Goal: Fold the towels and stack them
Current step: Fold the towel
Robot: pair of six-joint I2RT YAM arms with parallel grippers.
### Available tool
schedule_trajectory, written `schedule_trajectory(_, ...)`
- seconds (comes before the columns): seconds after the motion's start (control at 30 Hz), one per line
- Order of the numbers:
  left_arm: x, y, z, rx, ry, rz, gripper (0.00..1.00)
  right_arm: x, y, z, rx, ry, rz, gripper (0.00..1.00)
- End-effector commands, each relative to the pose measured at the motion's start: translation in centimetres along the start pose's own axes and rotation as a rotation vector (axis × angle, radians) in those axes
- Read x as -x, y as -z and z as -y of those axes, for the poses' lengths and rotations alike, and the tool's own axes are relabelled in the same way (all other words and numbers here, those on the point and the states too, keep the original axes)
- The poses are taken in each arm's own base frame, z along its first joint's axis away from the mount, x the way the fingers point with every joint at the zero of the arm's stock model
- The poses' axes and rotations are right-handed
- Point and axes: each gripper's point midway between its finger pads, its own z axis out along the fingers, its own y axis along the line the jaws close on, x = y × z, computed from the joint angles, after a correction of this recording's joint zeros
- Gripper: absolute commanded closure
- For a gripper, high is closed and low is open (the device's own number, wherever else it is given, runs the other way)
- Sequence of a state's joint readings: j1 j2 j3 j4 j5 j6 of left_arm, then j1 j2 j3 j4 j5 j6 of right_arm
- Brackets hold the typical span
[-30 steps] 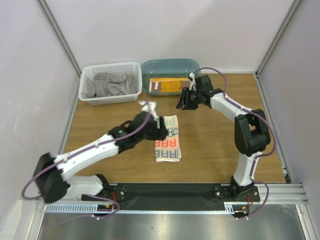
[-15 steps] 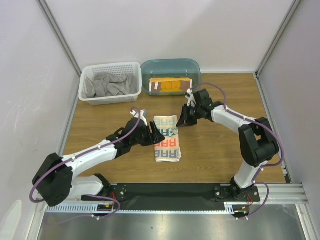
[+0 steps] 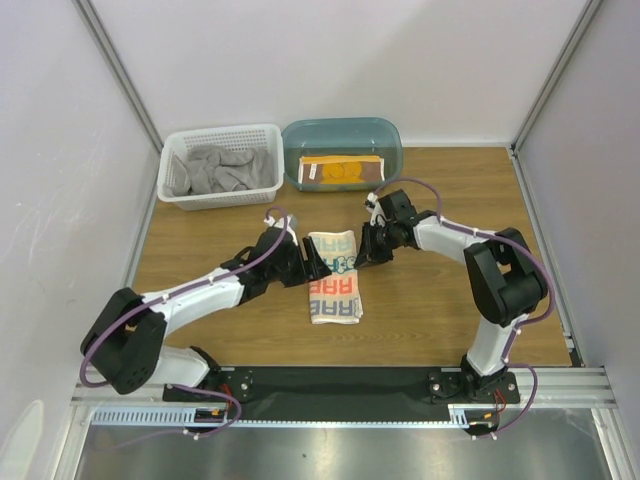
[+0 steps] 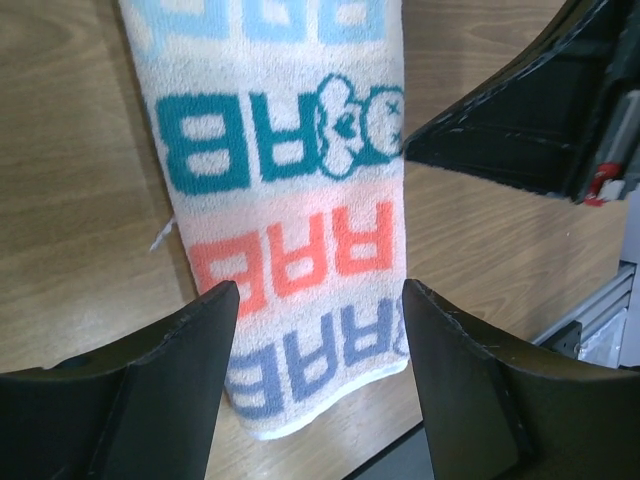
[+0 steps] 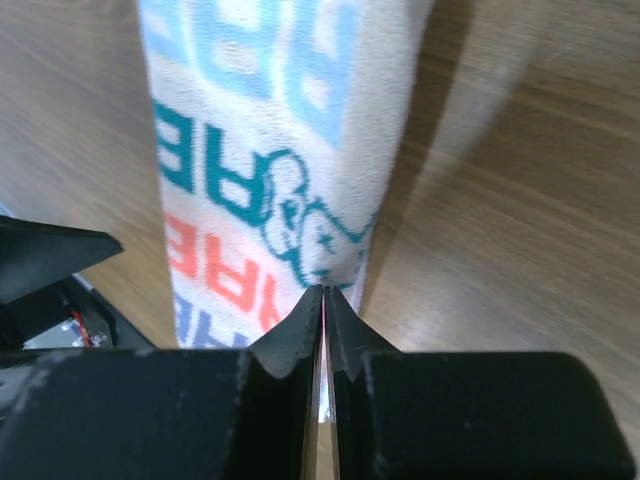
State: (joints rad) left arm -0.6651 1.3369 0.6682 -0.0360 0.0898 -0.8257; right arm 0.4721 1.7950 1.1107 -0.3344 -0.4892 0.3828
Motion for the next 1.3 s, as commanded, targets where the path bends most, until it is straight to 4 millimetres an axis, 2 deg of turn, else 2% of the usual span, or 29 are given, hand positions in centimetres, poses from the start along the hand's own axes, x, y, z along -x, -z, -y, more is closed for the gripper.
schedule_trajectory(0.0,2.6,-1.0,0.8,0.006,-0.037,0.038,0.28,0.1,-0.8,1.4,-0.057,0.026,0.0,0.92)
schedule_trajectory(0.17,4.0,-3.1,0.1,0.046,-0.065,0.037,0.28,0.3,-0.7,1.7,-0.078,0.028,-0.001,0.95)
schedule_trajectory(0.2,4.8,-3.4,0.6,0.043,-0.07,0.046,0.29,0.5,-0.6,1.7,-0.084,0.035,0.006,0.95)
schedule_trajectory(0.23,4.7,-4.1,0.1,0.061,-0.082,0.031,0.3,0.7,-0.3,1.5,-0.087,0.038,0.007,0.95)
schedule_trajectory(0.33,6.2,-4.9,0.4,0.074,-0.114,0.053,0.31,1.1,0.5,1.1,-0.095,0.052,0.012,0.95)
schedule_trajectory(0.43,7.3,-5.9,0.1,0.109,-0.148,0.058,0.32,1.7,1.6,0.4,-0.097,0.063,0.028,0.92)
schedule_trajectory(0.47,7.2,-6.5,-0.6,0.132,-0.154,0.043,0.32,2.3,2.3,-0.4,-0.086,0.074,0.045,0.91)
schedule_trajectory(0.5,8.1,-6.7,-0.4,0.137,-0.164,0.058,0.32,2.5,2.7,-0.7,-0.078,0.072,0.051,0.89)
schedule_trajectory(0.57,8.5,-7.2,-1.1,0.16,-0.181,0.046,0.34,2.1,3.8,-1.8,-0.057,0.052,0.049,0.87)
schedule_trajectory(0.63,9.9,-7.1,-0.2,0.137,-0.205,0.071,0.35,1.5,4.4,-2.7,-0.031,0.018,0.045,0.87)
schedule_trajectory(0.67,10.7,-7.0,0.7,0.109,-0.215,0.096,0.36,1.2,5.2,-3.8,0.004,0.019,0.053,0.87)
schedule_trajectory(0.7,11.5,-7.0,1.6,0.081,-0.23,0.118,0.37,0.4,5.2,-3.8,0.015,0.009,0.046,0.87)
schedule_trajectory(0.77,12.1,-7.5,3.2,0.011,-0.241,0.13,0.4,-0.5,5.7,-5.2,0.069,0.005,0.041,0.87)
schedule_trajectory(0.87,11.4,-8.9,4.0,-0.045,-0.233,0.078,0.5,-2.0,4.8,-5.5,0.11,0.051,0.013,0.87)
schedule_trajectory(0.9,10.6,-9.9,3.4,-0.034,-0.215,0.05,0.58,-2.9,3.9,-5.5,0.112,0.068,-0.022,0.89)
schedule_trajectory(1.03,9.2,-11.4,1.7,-0.003,-0.16,0.021,0.7,-5.3,1.7,-4.6,0.073,0.114,-0.13,0.92)
schedule_trajectory(1.2,7.6,-11.6,-1.1,0.087,-0.117,0.002,0.79,-6.7,-0.2,-2.1,-0.017,0.116,-0.216,0.95)
schedule_trajectory(1.27,6.8,-10.9,-2.2,0.135,-0.097,-0.016,0.83,-6.3,-0.7,-0.7,-0.071,0.115,-0.223,0.97)
